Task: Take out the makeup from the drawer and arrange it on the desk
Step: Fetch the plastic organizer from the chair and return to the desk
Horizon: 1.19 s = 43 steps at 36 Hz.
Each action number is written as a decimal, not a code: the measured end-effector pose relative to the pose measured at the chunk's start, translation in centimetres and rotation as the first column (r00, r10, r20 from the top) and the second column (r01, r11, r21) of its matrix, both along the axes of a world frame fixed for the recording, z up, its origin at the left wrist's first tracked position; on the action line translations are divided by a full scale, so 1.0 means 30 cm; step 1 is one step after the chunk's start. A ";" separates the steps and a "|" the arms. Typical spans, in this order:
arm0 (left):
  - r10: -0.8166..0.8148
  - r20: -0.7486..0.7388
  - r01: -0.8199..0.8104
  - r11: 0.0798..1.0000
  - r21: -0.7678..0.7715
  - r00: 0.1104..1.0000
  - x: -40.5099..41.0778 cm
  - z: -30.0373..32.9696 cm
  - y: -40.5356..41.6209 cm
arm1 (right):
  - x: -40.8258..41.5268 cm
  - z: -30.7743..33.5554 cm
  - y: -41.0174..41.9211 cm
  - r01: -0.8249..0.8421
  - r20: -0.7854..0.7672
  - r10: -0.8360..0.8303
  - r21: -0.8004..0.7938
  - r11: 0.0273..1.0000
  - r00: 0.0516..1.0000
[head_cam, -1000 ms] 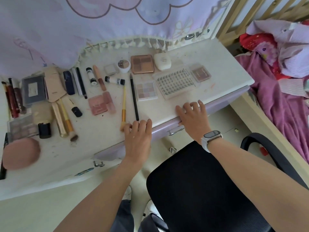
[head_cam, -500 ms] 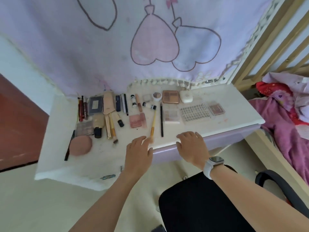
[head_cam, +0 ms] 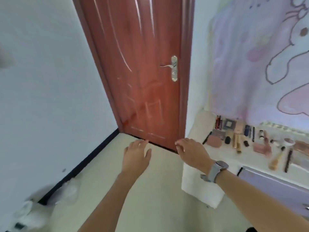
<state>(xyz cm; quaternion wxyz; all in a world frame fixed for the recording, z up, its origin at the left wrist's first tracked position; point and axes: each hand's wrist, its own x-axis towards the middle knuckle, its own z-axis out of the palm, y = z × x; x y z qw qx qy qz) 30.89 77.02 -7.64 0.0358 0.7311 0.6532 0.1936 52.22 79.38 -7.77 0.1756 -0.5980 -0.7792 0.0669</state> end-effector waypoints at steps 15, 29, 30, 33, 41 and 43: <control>0.908 0.091 -0.891 0.420 -0.175 0.410 -1.133 -0.058 -1.600 | -1.577 -0.016 -1.010 -0.883 -0.048 0.887 -0.135 0.450 0.460; 0.892 0.087 -0.877 -0.412 -0.245 -0.443 -1.203 -0.144 -2.771 | -2.279 -0.110 -2.269 -0.866 -0.021 0.905 -0.282 -0.413 -0.425; 0.876 0.084 -0.863 -0.446 -0.237 -0.475 -1.233 -0.135 -2.830 | -2.325 -0.106 -2.343 -0.850 -0.023 0.887 -0.275 -0.450 -0.462; 0.824 0.071 -0.816 -0.537 -0.214 -0.562 -1.337 -0.093 -2.997 | -2.467 -0.083 -2.553 -0.800 -0.026 0.830 -0.253 -0.545 -0.557; 0.664 0.089 -0.668 -0.726 -0.163 -0.743 -1.515 -0.034 -3.366 | -2.737 -0.049 -3.046 -0.640 0.018 0.656 -0.241 -0.730 -0.755; 0.611 0.108 -0.619 -0.764 -0.181 -0.785 -1.510 -0.054 -3.442 | -2.770 -0.061 -3.150 -0.595 0.015 0.612 -0.252 -0.763 -0.791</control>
